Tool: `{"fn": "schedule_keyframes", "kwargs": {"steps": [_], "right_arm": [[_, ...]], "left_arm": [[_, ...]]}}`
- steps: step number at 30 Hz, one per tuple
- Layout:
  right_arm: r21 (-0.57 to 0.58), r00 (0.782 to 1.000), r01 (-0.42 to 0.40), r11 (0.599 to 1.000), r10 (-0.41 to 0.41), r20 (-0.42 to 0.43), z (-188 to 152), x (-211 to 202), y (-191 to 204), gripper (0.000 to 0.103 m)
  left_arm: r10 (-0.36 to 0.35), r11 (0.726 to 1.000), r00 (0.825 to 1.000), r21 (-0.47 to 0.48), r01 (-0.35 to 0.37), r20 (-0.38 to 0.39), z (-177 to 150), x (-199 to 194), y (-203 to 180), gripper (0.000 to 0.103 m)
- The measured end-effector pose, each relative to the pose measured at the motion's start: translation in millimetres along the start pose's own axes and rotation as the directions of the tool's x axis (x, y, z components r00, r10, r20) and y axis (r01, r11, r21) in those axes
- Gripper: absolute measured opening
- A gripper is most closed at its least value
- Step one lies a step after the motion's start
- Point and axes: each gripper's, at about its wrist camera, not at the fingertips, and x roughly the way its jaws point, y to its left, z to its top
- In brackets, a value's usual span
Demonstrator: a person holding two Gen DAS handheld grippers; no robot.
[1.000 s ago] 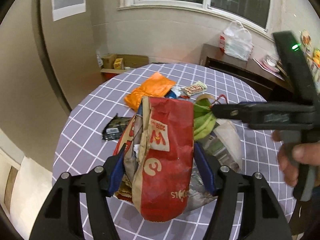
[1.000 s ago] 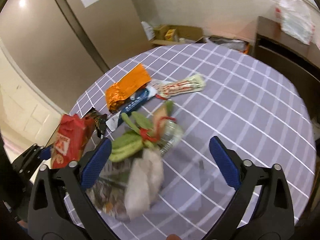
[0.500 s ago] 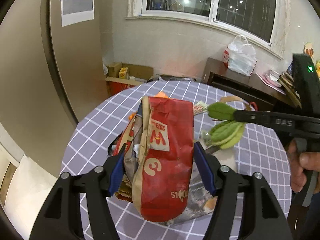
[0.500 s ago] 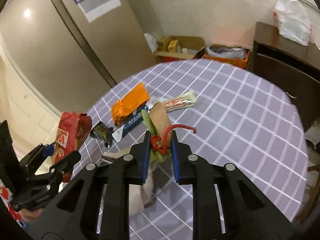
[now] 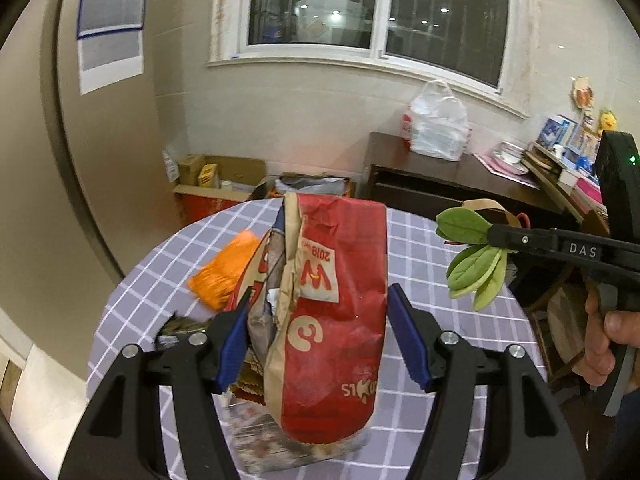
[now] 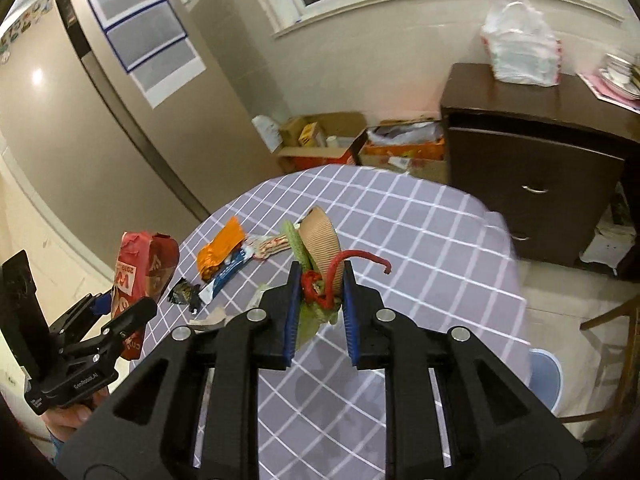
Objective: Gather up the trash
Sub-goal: 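Carry both items to the wastebasket and open both tools to drop them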
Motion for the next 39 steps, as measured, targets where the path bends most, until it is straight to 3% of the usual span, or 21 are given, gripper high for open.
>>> {"fn": "schedule_keyframes", "kwargs": {"steps": [11,20,29,39], "right_arm": [[0.091,0.990,0.075,0.993,-0.085,0.115,-5.1,-75.1,-60.2,0.019],[0.226,0.963,0.172,0.959,-0.211,0.166,-29.1,-137.5,-134.6,0.019],[0.392,0.939,0.248,0.886,-0.319,0.128,-72.6,-163.8,-213.0,0.019],[0.540,0.928,0.305,0.785,-0.373,0.019,-121.9,-150.2,-285.7,0.019]], "left_arm": [[-0.121,0.987,0.993,0.105,0.120,0.007,19.3,8.1,-82.6,0.063],[-0.273,0.940,0.959,0.194,0.282,-0.069,16.0,28.7,-178.8,0.063],[-0.378,0.870,0.904,0.257,0.420,-0.198,-5.1,56.8,-272.4,0.063],[-0.363,0.845,0.872,0.279,0.456,-0.327,-32.9,105.4,-337.1,0.063]]}}
